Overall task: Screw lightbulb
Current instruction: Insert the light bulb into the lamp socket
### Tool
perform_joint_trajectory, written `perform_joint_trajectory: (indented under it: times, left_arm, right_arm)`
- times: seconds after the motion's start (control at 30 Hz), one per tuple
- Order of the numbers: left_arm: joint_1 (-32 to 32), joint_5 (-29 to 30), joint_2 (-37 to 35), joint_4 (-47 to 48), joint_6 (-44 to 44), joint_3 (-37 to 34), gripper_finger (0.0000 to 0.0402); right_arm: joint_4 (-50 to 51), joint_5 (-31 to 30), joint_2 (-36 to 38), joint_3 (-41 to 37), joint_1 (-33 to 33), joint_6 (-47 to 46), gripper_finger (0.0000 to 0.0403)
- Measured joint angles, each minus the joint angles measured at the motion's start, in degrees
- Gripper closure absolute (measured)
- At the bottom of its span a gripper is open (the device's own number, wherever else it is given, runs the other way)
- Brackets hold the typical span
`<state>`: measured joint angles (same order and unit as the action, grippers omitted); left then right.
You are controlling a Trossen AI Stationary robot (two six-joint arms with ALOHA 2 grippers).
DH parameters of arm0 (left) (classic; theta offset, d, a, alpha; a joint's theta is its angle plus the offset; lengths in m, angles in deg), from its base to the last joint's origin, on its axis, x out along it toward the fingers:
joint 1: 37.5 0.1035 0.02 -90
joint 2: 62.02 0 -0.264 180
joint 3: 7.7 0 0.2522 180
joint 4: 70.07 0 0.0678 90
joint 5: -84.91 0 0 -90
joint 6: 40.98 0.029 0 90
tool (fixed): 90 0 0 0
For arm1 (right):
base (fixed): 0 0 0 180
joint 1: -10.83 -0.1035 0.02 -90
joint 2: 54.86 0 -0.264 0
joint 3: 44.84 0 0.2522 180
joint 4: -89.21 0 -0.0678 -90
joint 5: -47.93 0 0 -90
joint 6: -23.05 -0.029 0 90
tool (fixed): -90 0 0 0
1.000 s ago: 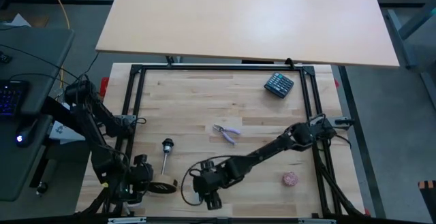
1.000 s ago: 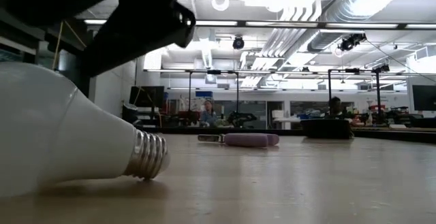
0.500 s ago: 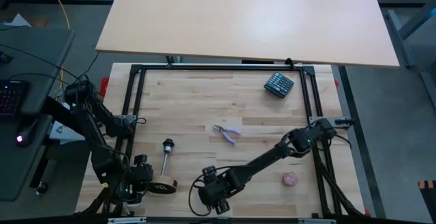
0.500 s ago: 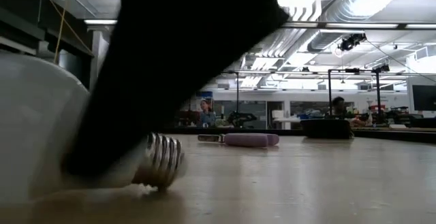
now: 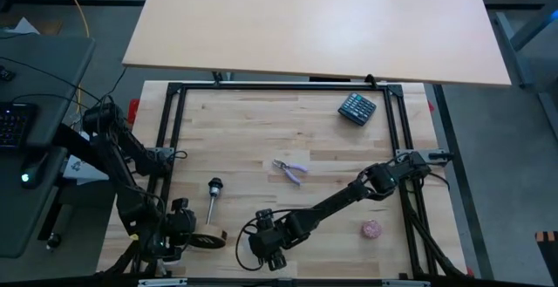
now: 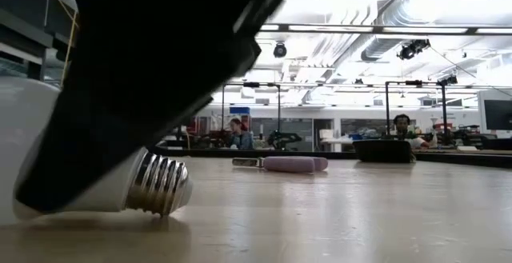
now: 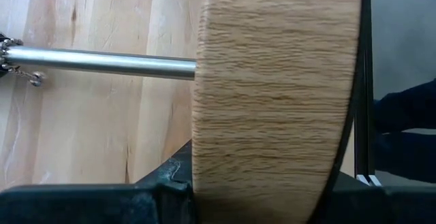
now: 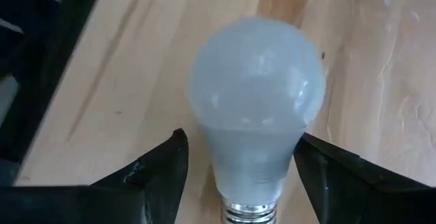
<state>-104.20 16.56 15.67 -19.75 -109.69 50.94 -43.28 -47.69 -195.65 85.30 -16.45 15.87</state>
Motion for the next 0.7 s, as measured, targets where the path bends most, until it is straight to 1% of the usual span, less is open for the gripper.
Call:
perform_joint_trajectory:
  times: [0.1,0.2,0.27,0.37,0.47,0.53,0.6,0.7]
  left_arm:
    - [0.0,0.2,0.0,0.0,0.0,0.0,0.0291]
    - [0.0,0.6,-0.1,0.0,0.0,0.0,0.0291]
    - [0.0,0.7,-0.1,0.8,1.0,0.4,0.0291]
    - [0.5,0.3,-0.5,3.5,3.6,2.0,0.0291]
    - [1.6,1.3,-1.8,8.1,6.3,3.6,0.0291]
    - [2.6,3.3,-3.1,11.8,8.3,4.5,0.0291]
    - [3.9,6.0,-4.7,14.9,10.4,5.4,0.0291]
    - [6.0,9.3,-7.1,16.6,15.7,5.6,0.0291]
  right_arm:
    - [-0.7,-0.9,-0.1,0.0,0.0,-0.7,0.0174]
    - [-0.3,-3.3,-0.1,0.0,0.0,-5.4,0.0229]
    - [-0.3,-3.8,-0.1,0.3,0.1,-9.0,0.0267]
    - [-0.1,-3.8,-0.1,1.8,0.4,-12.9,0.0272]
    - [0.7,-3.9,-0.1,4.3,0.6,-15.3,0.0272]
    - [3.8,-4.2,-0.1,6.7,0.7,-15.5,0.0272]
    - [8.0,-5.9,0.5,9.4,0.7,-15.4,0.0272]
    - [17.0,-9.4,2.7,12.2,0.6,-16.3,0.0272]
